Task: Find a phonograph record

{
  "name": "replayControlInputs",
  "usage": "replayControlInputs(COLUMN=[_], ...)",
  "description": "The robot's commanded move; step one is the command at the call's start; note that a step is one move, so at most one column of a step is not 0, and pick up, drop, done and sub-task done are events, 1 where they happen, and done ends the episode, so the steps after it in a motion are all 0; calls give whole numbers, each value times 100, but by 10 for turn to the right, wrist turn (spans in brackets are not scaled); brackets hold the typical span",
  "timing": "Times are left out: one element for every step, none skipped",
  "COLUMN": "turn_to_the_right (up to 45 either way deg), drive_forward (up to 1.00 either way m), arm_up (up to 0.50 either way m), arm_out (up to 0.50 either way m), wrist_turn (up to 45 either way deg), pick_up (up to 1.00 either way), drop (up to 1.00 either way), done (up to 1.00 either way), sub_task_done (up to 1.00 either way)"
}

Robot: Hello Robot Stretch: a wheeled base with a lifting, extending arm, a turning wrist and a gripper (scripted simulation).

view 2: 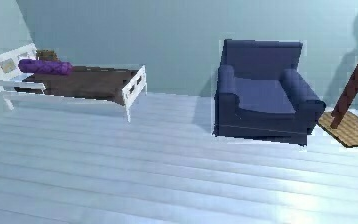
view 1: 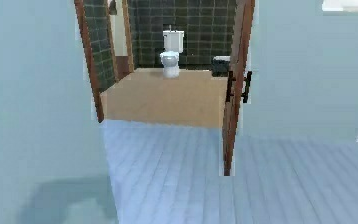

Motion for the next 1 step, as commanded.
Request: replayControlInputs(turn_to_the_right=[450], drive_forward=[0], arm_up=[0], arm_out=[0], wrist_turn=[0], pick_up=[0], drop=[0], done=[0], sub_task_done=[0])
